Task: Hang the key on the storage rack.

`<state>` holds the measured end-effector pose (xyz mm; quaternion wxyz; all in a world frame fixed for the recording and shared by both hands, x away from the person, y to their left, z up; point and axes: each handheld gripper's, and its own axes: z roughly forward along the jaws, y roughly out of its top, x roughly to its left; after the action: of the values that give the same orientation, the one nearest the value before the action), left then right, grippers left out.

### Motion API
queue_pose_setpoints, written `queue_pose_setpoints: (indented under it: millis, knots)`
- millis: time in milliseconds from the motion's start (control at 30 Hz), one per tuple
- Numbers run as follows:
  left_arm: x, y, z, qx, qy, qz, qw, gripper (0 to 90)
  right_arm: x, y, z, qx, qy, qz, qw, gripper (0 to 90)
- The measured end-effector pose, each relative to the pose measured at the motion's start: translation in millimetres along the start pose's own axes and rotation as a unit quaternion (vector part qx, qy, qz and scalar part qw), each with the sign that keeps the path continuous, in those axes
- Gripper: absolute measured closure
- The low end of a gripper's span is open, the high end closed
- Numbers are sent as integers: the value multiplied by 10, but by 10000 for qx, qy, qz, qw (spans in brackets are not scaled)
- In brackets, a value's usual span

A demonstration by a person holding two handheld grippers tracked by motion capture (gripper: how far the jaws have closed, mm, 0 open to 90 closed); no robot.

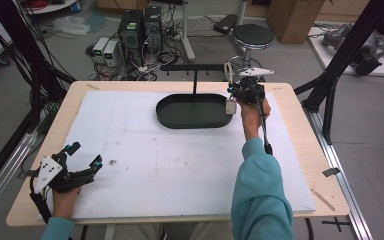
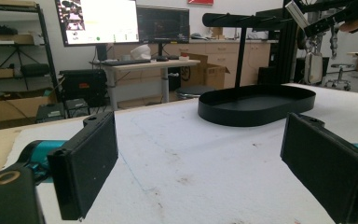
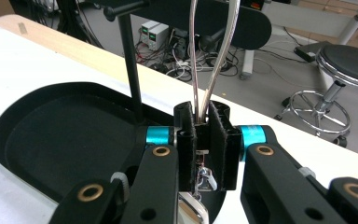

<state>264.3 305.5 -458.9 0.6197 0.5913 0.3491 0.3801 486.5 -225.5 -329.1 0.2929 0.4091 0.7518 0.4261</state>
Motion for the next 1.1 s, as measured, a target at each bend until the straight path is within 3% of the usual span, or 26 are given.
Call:
queue_pose_setpoints:
  millis: [667, 1100]
  knots:
    - [1, 0, 1, 2, 5, -3, 10000, 114, 10, -84, 194, 157, -190, 169, 9996, 825]
    - [1, 0, 0, 0, 2, -3, 10000, 114, 22, -130, 280, 214, -184, 304, 9991, 824]
